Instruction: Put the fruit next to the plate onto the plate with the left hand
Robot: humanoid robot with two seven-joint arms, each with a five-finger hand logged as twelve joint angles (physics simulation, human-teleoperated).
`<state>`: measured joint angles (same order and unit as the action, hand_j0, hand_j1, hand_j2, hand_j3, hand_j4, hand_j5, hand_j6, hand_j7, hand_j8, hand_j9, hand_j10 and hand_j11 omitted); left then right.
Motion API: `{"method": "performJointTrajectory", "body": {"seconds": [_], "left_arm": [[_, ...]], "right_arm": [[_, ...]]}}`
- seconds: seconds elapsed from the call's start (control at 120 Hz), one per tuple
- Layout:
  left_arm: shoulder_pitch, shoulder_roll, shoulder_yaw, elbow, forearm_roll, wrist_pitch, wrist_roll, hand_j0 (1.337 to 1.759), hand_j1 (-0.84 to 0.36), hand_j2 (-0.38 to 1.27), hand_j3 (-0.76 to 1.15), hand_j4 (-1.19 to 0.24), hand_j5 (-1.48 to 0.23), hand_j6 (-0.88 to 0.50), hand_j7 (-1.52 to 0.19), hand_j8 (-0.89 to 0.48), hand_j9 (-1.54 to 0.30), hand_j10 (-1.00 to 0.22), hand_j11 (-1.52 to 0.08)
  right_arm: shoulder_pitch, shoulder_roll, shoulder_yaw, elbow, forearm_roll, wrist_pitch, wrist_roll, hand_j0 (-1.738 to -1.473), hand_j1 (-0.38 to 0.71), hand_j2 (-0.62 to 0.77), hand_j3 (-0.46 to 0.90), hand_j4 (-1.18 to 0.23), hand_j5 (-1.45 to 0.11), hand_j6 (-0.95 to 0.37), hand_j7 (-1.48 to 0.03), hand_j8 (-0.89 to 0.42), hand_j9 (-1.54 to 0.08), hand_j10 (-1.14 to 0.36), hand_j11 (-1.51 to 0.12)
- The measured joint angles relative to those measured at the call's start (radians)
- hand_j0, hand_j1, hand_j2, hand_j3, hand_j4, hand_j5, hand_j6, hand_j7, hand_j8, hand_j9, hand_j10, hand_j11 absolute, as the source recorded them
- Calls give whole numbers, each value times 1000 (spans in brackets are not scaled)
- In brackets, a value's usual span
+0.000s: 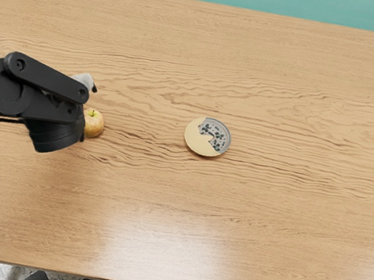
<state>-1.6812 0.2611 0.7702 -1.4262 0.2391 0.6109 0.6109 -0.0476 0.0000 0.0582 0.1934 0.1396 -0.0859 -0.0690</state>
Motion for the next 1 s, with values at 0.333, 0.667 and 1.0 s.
{"method": "performJointTrajectory", "body": {"seconds": [0.333, 0.667, 1.0], "left_arm": [[16, -58, -9, 32, -5, 0, 0, 1658, 52, 51, 0, -249, -323, -250, -323, -250, -323, -249, -323], [41, -111, -1, 79, -22, 0, 0, 1658, 40, 53, 0, -259, -336, -259, -336, -259, -336, -259, -336], [60, -132, 10, 121, -22, 0, 0, 1658, -127, 80, 0, -398, -516, -398, -516, -398, -516, -398, -516]], "right_arm": [[0, 0, 0, 0, 0, 0, 0, -1658, -305, -7, 0, -37, -47, -37, -47, -37, -47, -37, -47], [0, 0, 0, 0, 0, 0, 0, -1658, -305, -7, 0, -37, -47, -37, -47, -37, -47, -37, -47], [0, 0, 0, 0, 0, 0, 0, -1658, -305, -7, 0, -37, -47, -37, -47, -37, -47, -37, -47]]}}
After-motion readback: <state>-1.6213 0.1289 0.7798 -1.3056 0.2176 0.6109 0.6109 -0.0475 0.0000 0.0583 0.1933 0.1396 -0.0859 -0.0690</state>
